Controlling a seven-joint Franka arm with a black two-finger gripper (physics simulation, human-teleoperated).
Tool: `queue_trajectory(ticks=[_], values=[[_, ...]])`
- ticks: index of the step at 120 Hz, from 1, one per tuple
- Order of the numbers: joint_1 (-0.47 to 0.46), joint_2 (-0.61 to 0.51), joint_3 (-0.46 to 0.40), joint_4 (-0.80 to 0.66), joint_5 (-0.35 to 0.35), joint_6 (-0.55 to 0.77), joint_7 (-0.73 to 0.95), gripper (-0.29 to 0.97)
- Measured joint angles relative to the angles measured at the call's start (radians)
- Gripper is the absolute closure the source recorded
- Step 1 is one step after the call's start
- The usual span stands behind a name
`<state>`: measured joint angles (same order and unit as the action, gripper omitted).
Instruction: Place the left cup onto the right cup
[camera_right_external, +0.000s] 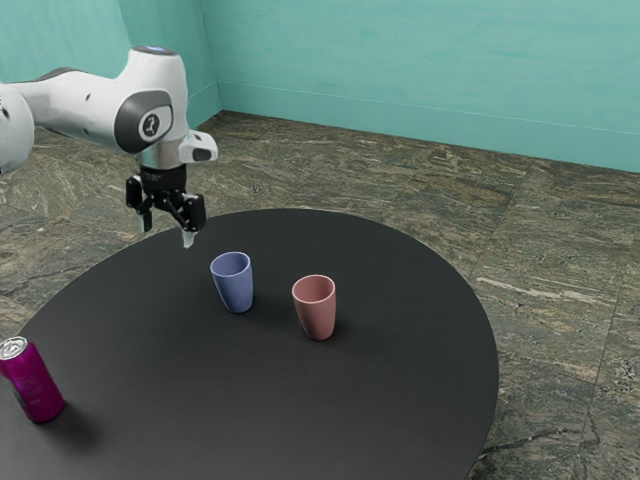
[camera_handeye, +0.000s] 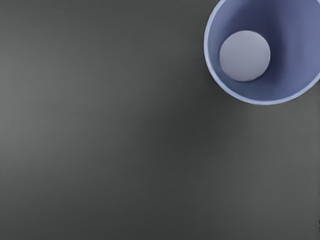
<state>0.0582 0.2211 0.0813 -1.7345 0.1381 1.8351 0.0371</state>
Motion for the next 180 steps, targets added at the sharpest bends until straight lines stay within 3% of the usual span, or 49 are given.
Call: queue_trajectory(ticks=[58,85,157,180], values=[[-0.002,0.161,0.000,0.035,-0.087,0.151,-0.051,0.00],[0.006,0.239,0.000,0.126,-0.098,0.172,-0.061,0.00],[0.014,0.311,0.000,0.133,-0.108,0.245,-0.075,0.00],[0.014,0.316,0.000,0.131,-0.108,0.258,-0.077,0.13]])
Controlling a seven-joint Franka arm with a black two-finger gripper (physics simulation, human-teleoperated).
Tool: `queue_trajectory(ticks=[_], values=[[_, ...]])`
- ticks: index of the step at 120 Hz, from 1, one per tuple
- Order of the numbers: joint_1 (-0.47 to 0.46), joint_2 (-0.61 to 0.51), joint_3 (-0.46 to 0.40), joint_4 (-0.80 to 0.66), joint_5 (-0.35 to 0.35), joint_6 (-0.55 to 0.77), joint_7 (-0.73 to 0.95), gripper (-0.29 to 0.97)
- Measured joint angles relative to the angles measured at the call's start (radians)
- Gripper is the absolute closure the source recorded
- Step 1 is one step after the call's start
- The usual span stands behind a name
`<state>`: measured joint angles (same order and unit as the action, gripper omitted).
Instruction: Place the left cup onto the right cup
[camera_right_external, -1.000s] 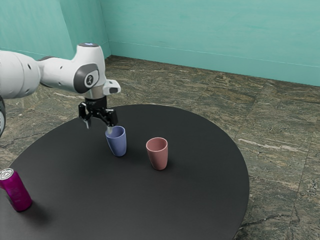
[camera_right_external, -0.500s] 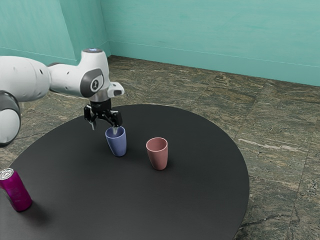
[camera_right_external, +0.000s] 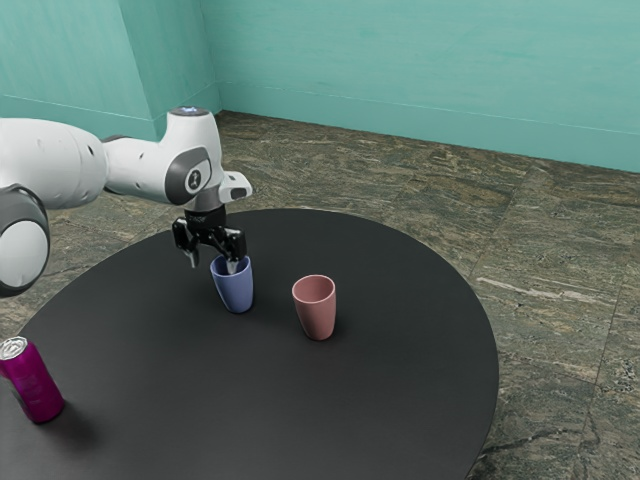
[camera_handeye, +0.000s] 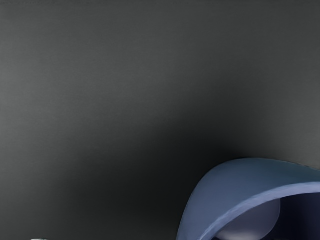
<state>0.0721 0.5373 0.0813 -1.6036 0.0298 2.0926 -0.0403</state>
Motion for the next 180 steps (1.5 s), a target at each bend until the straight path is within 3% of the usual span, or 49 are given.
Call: queue_trajectory(ticks=[10,33,56,84,116,140,180], values=[[0.000,0.005,0.000,-0.001,0.000,0.006,-0.001,0.21],[-0.006,0.007,0.000,0.000,-0.007,0.013,-0.005,0.56],[-0.014,0.006,-0.002,0.000,-0.019,0.016,-0.009,0.71],[-0.016,-0.014,-0.002,-0.003,-0.020,0.017,-0.016,0.76],[-0.086,-0.175,-0.003,-0.044,-0.017,-0.019,-0.053,0.78],[-0.101,-0.267,-0.068,-0.050,-0.030,-0.099,-0.118,0.78],[-0.102,-0.250,-0.179,-0.018,-0.026,-0.185,-0.267,0.78]])
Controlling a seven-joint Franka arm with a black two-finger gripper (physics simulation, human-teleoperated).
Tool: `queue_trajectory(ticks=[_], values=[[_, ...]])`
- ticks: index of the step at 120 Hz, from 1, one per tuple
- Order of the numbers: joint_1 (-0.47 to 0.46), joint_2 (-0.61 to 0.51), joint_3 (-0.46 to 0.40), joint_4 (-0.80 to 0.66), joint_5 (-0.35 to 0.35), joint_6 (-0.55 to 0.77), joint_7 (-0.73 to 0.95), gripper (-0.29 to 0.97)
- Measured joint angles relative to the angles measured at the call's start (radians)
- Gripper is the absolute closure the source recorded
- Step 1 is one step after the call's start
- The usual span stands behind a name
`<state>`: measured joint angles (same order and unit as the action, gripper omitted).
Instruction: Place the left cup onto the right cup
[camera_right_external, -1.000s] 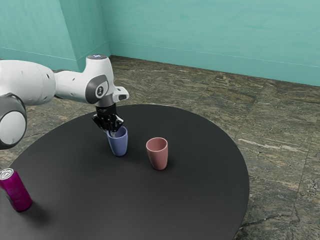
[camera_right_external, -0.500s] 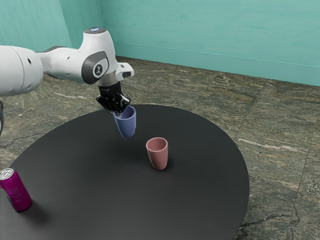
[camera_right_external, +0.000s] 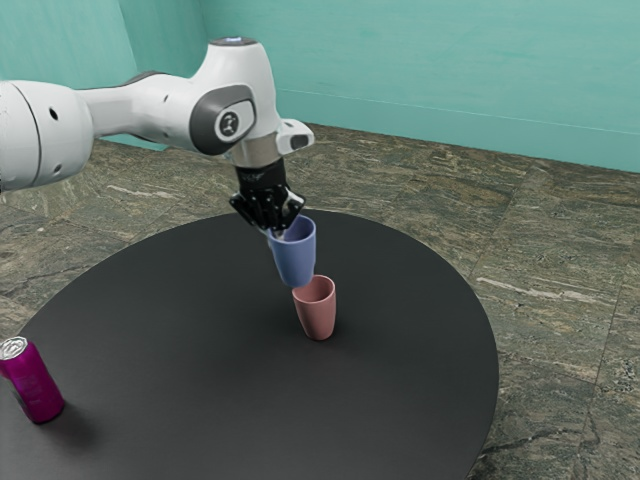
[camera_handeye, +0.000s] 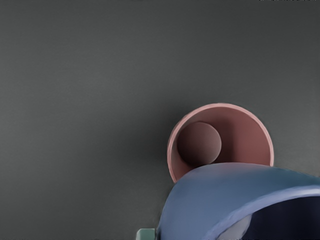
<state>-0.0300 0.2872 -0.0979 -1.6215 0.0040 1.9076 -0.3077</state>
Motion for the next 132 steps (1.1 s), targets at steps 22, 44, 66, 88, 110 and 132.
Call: queue_trajectory(ticks=[22,44,66,88,110,132], values=[[0.000,0.073,-0.005,0.063,0.002,-0.015,-0.061,0.78],[-0.001,0.101,-0.017,0.071,0.007,-0.014,-0.105,0.78],[0.000,0.124,-0.019,0.071,0.011,0.002,-0.135,0.78],[0.000,0.136,-0.020,0.068,0.016,0.020,-0.157,0.76],[-0.003,0.134,-0.030,0.067,0.046,0.033,-0.171,0.36],[-0.004,0.102,-0.030,0.061,0.067,0.038,-0.180,0.15]])
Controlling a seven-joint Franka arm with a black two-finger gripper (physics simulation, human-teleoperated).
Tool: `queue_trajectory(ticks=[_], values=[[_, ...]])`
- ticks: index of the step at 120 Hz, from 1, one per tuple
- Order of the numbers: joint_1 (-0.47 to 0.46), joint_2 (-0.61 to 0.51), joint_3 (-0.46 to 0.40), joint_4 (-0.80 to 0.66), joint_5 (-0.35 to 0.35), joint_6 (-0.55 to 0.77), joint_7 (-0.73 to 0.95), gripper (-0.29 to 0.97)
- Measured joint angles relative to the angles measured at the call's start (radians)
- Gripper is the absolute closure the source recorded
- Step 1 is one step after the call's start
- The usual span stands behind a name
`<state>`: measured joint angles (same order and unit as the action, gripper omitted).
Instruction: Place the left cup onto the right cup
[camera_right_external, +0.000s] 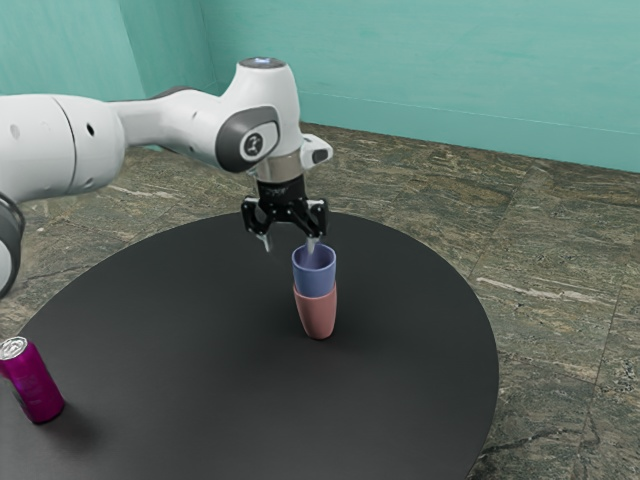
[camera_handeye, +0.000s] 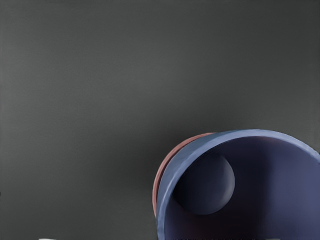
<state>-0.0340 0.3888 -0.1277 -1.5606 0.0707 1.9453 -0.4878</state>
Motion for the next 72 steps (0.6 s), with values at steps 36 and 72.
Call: queue_trajectory(ticks=[36,72], values=[[-0.014,-0.126,0.022,-0.003,0.004,-0.038,0.013,0.04],[-0.015,-0.287,0.044,-0.118,0.046,-0.101,0.120,0.01]])
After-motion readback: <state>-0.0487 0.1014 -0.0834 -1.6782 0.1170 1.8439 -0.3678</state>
